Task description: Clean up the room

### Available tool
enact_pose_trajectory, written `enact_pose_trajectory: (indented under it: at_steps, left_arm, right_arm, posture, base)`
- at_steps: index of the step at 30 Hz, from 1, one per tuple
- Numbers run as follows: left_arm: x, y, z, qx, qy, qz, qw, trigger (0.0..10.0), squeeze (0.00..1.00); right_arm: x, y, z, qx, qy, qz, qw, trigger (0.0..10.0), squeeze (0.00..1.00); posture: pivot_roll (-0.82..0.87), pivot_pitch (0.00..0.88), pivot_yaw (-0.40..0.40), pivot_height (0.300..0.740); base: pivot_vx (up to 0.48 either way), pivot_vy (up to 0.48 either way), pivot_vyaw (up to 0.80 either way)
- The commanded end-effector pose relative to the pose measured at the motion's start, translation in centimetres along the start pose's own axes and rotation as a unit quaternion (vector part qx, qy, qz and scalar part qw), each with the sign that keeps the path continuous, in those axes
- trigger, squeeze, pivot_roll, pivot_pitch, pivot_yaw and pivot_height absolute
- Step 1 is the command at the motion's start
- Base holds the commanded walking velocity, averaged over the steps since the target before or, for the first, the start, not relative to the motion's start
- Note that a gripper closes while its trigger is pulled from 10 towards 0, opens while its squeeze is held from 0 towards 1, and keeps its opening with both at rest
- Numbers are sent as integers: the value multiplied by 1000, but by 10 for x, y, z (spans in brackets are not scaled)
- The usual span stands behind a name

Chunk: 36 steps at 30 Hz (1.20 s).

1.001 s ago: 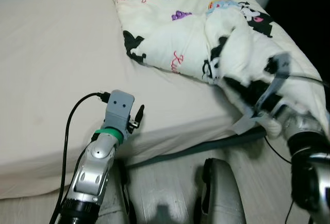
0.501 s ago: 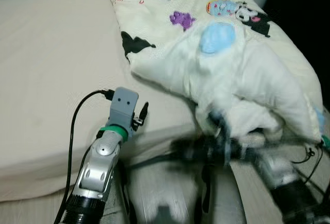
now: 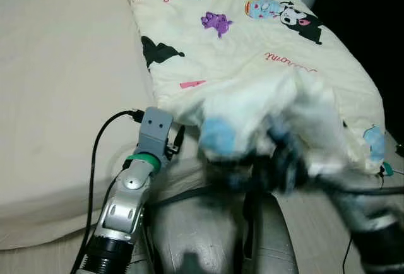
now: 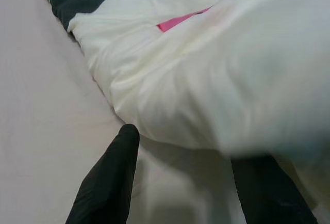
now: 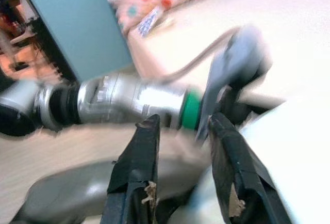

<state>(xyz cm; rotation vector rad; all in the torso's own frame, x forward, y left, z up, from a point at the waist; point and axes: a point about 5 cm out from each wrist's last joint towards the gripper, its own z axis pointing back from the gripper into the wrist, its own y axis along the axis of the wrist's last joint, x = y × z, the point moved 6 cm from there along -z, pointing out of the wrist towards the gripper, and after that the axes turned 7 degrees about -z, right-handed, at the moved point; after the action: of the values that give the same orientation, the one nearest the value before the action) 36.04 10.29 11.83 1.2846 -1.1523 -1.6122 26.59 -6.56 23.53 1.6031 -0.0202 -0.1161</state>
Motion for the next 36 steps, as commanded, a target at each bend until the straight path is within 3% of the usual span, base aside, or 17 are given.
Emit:
enact_pose_trajectory:
  at_steps: [1, 6, 8, 11, 13, 14, 16, 17, 18, 20, 23, 25, 28, 29, 30, 32, 36]
  left_arm:
    - [1, -5, 0, -7, 1, -3, 1000, 10000, 0]
    - [-3, -6, -1, -8, 7, -4, 1000, 10000, 0]
    - [-4, -6, -1, -9, 11, -3, 1000, 10000, 0]
    - [-5, -7, 0, -10, 15, -2, 1000, 10000, 0]
    - [-9, -7, 0, -9, 29, -1, 1000, 10000, 0]
    - [-9, -7, 0, -9, 29, -1, 1000, 10000, 0]
    - [-27, -2, 2, 6, 76, -1, 997, 10000, 0]
    - [-37, 1, 4, 13, 98, -1, 995, 10000, 0]
    - [-37, 1, 4, 13, 98, -1, 995, 10000, 0]
    - [-53, 3, 11, 21, 128, 1, 992, 10000, 0]
    - [-59, 2, 16, 18, 135, -3, 991, 10000, 0]
    - [-71, -10, 35, 1, 132, -23, 991, 10000, 0]
    - [-74, -17, 46, -10, 127, -30, 991, 10000, 0]
    - [-80, -26, 61, -24, 126, -38, 991, 10000, 0]
    - [-80, -26, 61, -24, 126, -38, 991, 10000, 0]
    - [-95, -36, 82, -38, 152, -52, 986, 10000, 0]
    - [-106, -31, 85, -32, 180, -51, 982, 10000, 0]
  right_arm:
    - [-7, 24, 4, 26, 4, 32, 999, 10000, 0]
    - [-22, 83, 14, 95, 9, 101, 990, 10000, 0]
    - [-4, 99, 33, 141, -54, 105, 983, 10000, 0]
    - [16, 91, 43, 148, -113, 92, 978, 10000, 0]
    - [54, 53, 58, 137, -212, 39, 967, 10000, 0]
    - [54, 53, 58, 137, -212, 39, 967, 10000, 0]
    - [86, -13, 66, 88, -302, -30, 949, 10000, 0]
    - [95, -46, 67, 62, -333, -63, 939, 10000, 0]
    - [95, -46, 67, 62, -333, -63, 939, 10000, 0]
    - [102, -114, 69, -31, -384, -108, 916, 10000, 0]
    - [99, -139, 69, -74, -393, -114, 909, 10000, 0]
    - [86, -185, 75, -131, -420, -141, 887, 10000, 0]
    - [81, -202, 82, -152, -441, -152, 871, 10000, 0]
    - [71, -223, 96, -169, -479, -172, 844, 10000, 0]
    - [71, -223, 96, -169, -479, -172, 844, 10000, 0]
    - [43, -263, 119, -195, -536, -211, 794, 10000, 0]
    - [19, -284, 122, -199, -548, -244, 775, 10000, 0]
  posture:
    - [18, 136, 47, 519]
    - [16, 141, 44, 519]
    - [15, 141, 42, 519]
    - [15, 141, 40, 519]
    - [13, 141, 39, 519]
    - [13, 141, 39, 519]
    - [17, 139, 37, 519]
    - [18, 139, 36, 519]
    - [18, 139, 36, 519]
    - [34, 140, 30, 519]
    - [38, 139, 28, 519]
    - [52, 147, 19, 519]
    - [48, 151, 19, 519]
    - [39, 154, 19, 519]
    - [39, 154, 19, 519]
    - [29, 158, 15, 519]
    - [30, 156, 7, 519]
  base:
    - [0, 0, 0]
    - [0, 0, 0]
    - [0, 0, 0]
    - [0, 0, 0]
    - [0, 0, 0]
    - [0, 0, 0]
    - [0, 0, 0]
    - [0, 0, 0]
    - [0, 0, 0]
    - [0, 0, 0]
    - [0, 0, 0]
    - [0, 0, 0]
    - [0, 0, 0]
    - [0, 0, 0]
    - [0, 0, 0]
    - [0, 0, 0]
    - [0, 0, 0]
